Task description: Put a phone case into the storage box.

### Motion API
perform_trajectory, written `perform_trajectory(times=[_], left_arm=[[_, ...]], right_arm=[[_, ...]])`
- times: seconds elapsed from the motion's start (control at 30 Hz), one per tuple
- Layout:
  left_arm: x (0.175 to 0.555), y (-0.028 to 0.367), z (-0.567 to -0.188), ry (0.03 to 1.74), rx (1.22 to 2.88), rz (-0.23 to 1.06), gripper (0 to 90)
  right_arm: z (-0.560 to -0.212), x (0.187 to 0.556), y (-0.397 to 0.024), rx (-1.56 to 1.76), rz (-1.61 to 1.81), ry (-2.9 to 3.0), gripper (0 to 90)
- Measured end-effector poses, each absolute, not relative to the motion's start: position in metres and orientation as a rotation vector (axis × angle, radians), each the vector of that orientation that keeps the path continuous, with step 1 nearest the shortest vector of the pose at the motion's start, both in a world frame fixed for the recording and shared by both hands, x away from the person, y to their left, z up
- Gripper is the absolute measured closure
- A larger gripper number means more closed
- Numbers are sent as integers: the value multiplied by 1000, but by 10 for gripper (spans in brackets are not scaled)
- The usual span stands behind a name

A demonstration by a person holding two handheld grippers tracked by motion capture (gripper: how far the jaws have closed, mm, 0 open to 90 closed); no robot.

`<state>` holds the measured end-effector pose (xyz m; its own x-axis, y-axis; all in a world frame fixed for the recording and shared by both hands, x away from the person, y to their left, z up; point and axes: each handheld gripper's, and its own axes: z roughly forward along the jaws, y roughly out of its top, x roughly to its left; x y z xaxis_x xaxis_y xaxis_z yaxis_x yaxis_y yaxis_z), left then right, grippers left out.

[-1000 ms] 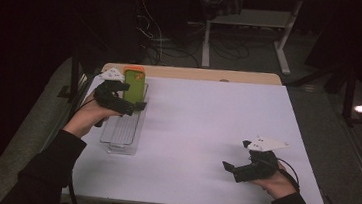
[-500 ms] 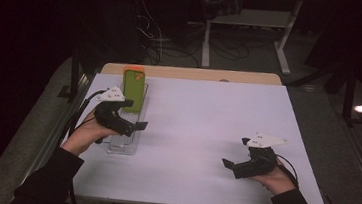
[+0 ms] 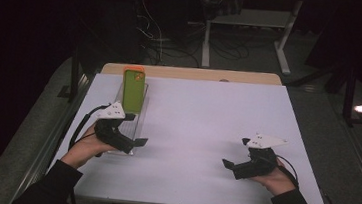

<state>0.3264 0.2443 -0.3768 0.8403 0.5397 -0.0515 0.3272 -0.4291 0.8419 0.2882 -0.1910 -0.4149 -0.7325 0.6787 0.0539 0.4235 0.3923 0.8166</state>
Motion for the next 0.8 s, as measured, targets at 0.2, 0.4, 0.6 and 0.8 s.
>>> perform_trajectory(times=[0.2, 0.4, 0.6, 0.8], left_arm=[[319, 246, -384, 636, 2082, 281, 0], [317, 249, -392, 660, 2095, 279, 0], [315, 246, -397, 660, 2113, 272, 0], [315, 248, -396, 663, 2102, 275, 0]], right_arm=[[-415, 287, -190, 956, 1260, 2366, 0], [-414, 286, -191, 958, 1260, 2364, 0], [-414, 285, -192, 949, 1271, 2362, 0], [-413, 285, -194, 948, 1272, 2360, 0]])
